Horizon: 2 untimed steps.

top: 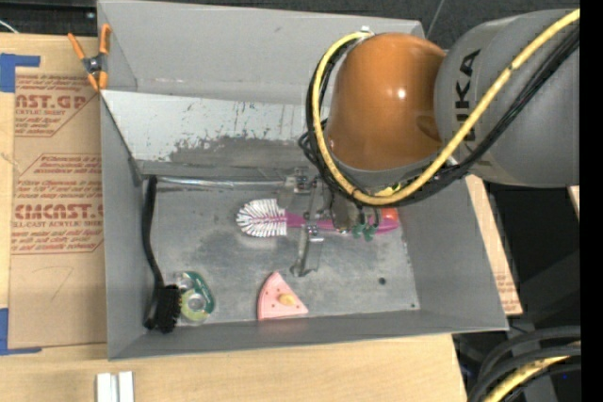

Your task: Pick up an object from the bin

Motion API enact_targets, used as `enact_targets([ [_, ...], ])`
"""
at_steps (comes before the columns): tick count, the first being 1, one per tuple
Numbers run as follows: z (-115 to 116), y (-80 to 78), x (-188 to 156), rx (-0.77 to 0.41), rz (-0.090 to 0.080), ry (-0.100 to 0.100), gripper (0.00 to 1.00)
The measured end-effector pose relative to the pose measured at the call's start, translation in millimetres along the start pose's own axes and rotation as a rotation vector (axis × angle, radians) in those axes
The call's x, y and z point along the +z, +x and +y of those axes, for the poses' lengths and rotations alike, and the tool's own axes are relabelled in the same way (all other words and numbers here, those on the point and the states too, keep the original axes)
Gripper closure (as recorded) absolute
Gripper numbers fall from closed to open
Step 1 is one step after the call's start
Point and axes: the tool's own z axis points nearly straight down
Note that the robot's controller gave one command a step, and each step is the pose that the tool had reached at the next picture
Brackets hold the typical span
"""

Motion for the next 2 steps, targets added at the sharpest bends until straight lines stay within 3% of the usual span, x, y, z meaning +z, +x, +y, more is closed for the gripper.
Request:
enact_targets([
  [1, -0.7, -1.7, -4.0, 0.001, -0.008, -0.001, 0.00],
  [2, -57.5, -52.1, 124.6, -0.024, -0.012, -0.001, 0.00],
])
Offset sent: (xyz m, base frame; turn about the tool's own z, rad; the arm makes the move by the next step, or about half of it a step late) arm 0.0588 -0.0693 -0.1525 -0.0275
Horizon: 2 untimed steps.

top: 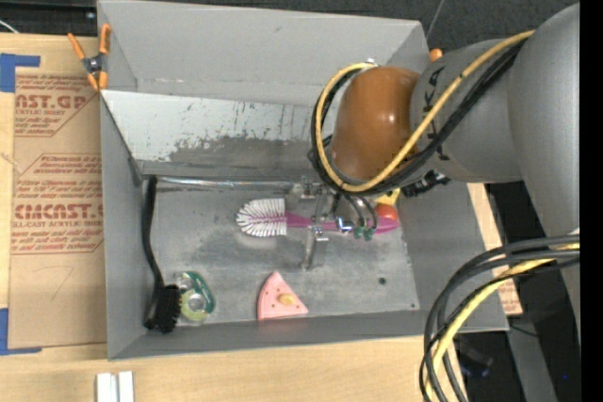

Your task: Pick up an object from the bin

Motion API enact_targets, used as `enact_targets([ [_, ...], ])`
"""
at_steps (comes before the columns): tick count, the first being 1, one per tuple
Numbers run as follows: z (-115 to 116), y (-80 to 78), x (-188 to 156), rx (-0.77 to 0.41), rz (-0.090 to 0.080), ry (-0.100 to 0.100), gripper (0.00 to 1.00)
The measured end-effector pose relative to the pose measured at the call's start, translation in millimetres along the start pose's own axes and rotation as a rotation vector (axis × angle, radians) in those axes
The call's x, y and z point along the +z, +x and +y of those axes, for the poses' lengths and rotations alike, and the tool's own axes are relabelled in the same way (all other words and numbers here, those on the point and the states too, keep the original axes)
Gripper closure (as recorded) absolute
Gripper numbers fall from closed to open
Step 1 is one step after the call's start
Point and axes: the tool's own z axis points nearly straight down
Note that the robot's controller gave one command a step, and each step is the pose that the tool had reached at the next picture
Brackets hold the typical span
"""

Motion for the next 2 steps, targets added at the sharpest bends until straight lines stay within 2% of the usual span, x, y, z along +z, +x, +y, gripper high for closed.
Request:
enact_targets([
  [1, -4.7, -3.0, 27.4, 0.164, -0.007, -0.004, 0.00],
  [2, -8.9, -5.4, 26.2, 0.020, -0.003, 0.000, 0.00],
])
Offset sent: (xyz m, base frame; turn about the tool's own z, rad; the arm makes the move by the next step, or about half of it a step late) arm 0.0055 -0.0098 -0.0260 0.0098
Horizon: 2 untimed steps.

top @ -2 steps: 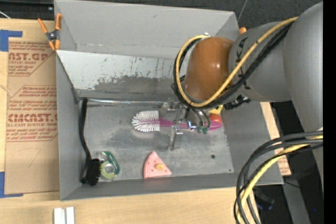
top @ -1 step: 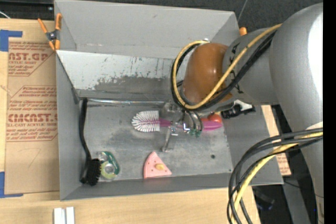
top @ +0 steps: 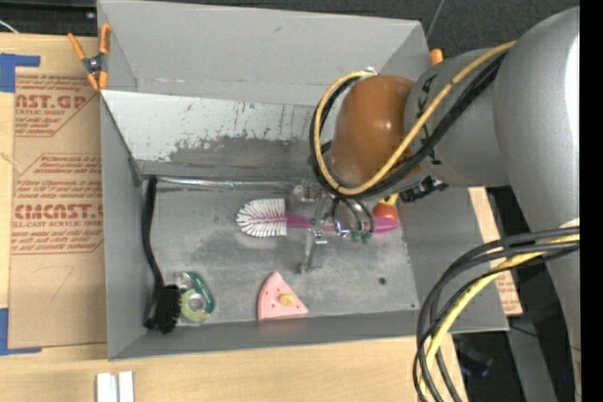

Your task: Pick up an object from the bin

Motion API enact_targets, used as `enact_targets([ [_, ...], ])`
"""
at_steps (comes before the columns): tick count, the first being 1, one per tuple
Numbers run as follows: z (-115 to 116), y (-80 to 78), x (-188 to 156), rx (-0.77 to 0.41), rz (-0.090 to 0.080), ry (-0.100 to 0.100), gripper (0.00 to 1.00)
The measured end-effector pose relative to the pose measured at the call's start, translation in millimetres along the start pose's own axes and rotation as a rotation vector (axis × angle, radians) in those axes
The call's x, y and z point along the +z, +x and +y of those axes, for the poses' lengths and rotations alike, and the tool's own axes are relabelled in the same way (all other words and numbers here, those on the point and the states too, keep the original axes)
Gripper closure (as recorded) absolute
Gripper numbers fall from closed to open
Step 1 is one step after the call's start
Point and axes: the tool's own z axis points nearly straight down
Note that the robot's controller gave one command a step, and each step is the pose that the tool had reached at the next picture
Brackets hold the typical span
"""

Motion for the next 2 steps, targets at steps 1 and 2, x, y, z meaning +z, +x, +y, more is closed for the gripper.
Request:
enact_targets([
  [1, 4.8, 2.1, 1.2, 0.143, -0.005, -0.005, 0.00],
  [2, 3.0, 0.4, 0.2, 0.062, -0.006, -0.003, 1.00],
])
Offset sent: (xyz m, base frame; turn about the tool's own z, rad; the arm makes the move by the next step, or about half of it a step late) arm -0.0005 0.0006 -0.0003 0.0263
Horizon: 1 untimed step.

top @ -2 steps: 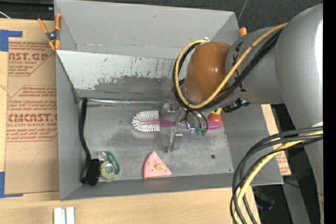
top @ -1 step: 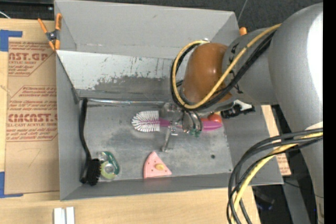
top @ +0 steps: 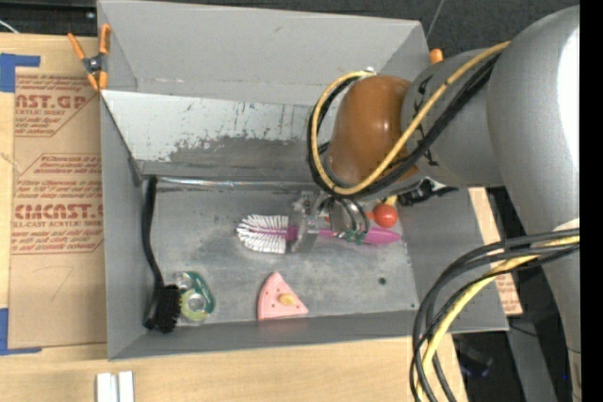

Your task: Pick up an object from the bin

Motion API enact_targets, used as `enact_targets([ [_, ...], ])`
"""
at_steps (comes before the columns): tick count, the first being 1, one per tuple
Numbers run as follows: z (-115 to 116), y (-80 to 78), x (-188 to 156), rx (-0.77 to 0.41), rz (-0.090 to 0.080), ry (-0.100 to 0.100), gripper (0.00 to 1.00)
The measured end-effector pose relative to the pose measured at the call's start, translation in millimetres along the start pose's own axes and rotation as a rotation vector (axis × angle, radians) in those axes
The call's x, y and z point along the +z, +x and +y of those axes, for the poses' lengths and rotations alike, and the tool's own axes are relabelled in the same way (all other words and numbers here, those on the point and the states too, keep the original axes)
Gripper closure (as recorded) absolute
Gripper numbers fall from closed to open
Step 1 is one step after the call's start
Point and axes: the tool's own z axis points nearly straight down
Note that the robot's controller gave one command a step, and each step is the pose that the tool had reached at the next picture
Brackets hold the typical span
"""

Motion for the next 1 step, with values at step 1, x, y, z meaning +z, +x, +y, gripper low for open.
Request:
enact_targets([
  [1, -0.4, -0.3, -0.1, -0.017, 0.000, 0.000, 1.00],
])
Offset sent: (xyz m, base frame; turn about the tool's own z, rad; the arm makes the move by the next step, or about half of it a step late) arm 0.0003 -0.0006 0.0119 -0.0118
